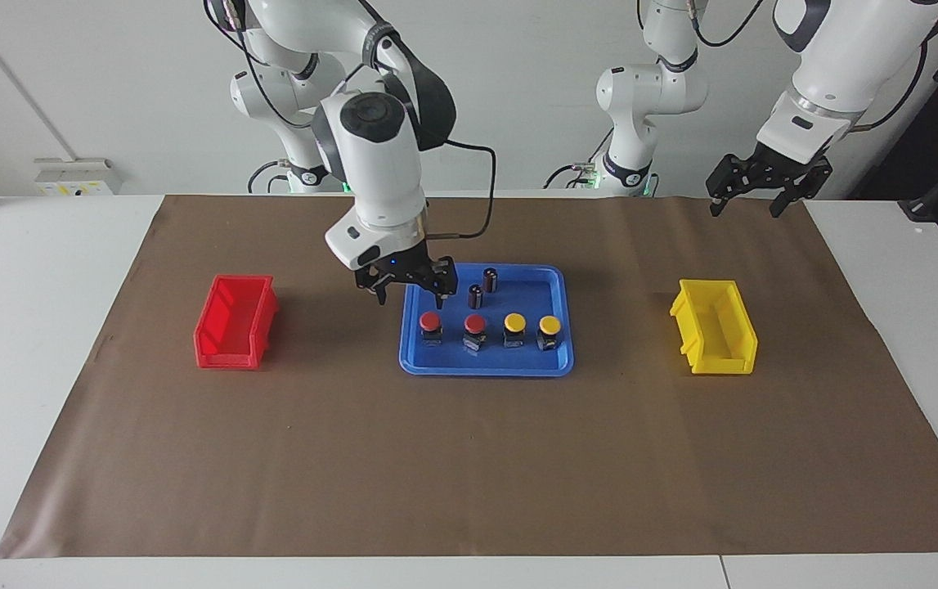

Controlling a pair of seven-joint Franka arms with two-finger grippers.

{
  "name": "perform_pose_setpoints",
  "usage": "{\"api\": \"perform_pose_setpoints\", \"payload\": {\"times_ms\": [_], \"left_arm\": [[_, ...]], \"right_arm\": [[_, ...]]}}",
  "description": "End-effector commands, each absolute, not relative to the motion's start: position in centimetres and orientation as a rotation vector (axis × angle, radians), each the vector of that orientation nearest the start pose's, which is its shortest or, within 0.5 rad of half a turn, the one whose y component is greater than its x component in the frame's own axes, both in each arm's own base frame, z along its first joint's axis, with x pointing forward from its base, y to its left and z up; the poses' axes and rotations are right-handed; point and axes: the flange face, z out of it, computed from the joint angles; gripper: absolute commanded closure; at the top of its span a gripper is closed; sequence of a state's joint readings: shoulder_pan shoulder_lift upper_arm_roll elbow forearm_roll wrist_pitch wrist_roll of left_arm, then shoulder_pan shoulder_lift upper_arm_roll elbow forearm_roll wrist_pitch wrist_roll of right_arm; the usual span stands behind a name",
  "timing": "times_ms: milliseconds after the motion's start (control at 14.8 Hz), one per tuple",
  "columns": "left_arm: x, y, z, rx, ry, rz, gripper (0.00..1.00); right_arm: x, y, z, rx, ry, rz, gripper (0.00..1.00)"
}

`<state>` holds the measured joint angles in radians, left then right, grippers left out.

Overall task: Sort red and yellow buttons by color
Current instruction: 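Reach into the blue tray and grasp a red button with the right gripper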

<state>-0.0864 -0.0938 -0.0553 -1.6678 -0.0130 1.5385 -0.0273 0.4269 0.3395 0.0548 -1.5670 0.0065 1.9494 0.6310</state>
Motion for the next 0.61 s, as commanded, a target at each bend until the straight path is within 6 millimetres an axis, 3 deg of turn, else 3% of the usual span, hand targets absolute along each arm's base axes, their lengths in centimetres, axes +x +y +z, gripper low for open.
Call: {"api": "perform_pose_setpoints", "payload": {"times_ms": [0,68,542], "left_arm": [[50.6,-7.2,62.7,-3.15,0.167,0.07,0.0],[50.6,-7.2,62.7,-3.15,0.135,0.063,0.0],[50.1,-7.1,61.6,-3.147,0.119,0.077,0.0]], "right_arm": [[58.1,29.5,42.8,-3.097,0.264,-0.037,0.03],[56.9,30.1,41.8,-3.102,0.238,-0.033,0.06],[53.7,29.4,38.0,-3.11,0.208,-0.025,0.21]]}}
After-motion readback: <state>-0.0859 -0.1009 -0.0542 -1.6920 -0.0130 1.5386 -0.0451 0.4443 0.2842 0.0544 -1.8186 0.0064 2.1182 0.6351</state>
